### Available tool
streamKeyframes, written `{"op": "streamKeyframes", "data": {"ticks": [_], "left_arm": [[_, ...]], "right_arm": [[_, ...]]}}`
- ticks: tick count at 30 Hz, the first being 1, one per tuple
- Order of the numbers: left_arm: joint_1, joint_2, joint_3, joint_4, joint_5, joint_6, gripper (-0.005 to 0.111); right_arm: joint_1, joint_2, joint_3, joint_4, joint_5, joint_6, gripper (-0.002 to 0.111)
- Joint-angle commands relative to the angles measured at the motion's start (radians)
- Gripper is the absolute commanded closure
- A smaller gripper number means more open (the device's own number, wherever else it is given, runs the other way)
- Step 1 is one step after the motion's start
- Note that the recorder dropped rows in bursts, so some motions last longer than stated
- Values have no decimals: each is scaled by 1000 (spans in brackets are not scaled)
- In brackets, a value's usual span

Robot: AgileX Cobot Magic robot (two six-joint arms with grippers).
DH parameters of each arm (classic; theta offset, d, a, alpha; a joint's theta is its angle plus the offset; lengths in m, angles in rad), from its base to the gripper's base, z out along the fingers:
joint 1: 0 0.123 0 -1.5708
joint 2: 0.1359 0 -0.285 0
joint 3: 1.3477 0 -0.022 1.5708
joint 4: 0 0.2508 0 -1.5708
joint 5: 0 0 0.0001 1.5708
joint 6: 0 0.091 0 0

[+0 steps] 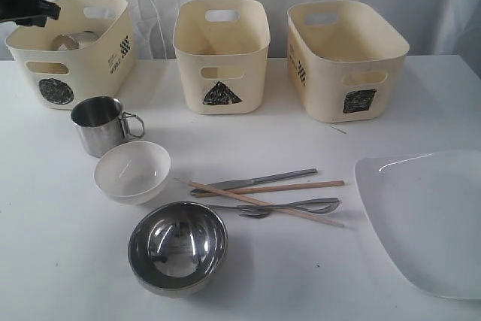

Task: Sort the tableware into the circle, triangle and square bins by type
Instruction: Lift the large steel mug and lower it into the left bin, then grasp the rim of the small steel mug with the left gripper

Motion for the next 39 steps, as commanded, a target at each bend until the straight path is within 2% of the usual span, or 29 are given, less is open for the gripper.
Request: {"op": "streamKeyframes", "data": {"ticks": [1, 4, 8, 14, 20, 36, 39], "left_arm": [[0, -95, 56, -130, 149, 119, 59], [0, -152, 153, -200, 197, 174, 59], [0, -216, 291, -204, 229, 174, 59], [0, -265, 422, -227, 184, 176, 55], [0, -263, 459, -391, 140, 270, 46], [-8, -99, 461, -437, 66, 286, 46], [-8, -52, 461, -484, 32, 323, 46]], "right_arm": [[2, -7, 5, 0, -7, 5, 108], [2, -7, 5, 0, -7, 5, 108], [2, -7, 5, 0, -7, 5, 108], [2, -7, 5, 0, -7, 5, 108], [2, -7, 5, 0, -7, 5, 108], [2, -7, 5, 0, -7, 5, 108], [2, -7, 5, 0, -7, 5, 108]]}}
